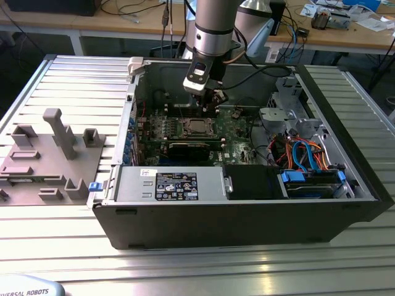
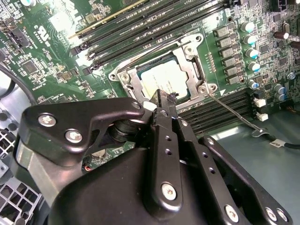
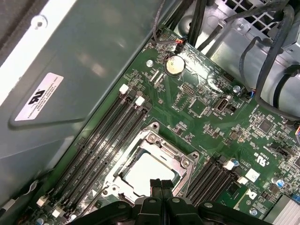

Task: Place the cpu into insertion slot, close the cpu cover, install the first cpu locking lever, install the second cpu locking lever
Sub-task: 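Install the first cpu locking lever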

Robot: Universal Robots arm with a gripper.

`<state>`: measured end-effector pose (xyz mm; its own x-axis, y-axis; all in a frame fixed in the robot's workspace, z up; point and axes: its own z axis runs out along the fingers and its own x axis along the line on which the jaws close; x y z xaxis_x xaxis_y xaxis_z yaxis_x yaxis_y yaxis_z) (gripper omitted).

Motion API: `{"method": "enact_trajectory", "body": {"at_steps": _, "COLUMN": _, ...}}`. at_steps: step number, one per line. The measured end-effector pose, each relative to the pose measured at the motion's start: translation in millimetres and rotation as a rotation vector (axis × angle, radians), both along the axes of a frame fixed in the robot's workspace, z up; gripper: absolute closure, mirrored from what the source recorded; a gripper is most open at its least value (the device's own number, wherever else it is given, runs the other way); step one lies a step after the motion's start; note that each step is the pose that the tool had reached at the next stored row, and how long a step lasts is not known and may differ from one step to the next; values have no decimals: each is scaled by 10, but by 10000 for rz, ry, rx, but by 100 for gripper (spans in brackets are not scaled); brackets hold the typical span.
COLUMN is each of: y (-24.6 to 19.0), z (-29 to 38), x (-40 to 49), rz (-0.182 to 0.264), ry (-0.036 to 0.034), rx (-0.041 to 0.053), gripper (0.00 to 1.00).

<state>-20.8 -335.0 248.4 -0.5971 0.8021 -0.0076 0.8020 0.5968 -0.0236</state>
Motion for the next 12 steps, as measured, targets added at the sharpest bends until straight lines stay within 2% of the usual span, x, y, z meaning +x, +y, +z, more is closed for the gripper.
{"method": "enact_trajectory", "body": {"at_steps": 12, "y": 0, "z": 0, "x": 0, "rz": 206, "ry": 0, "rx": 0, "gripper": 89}}
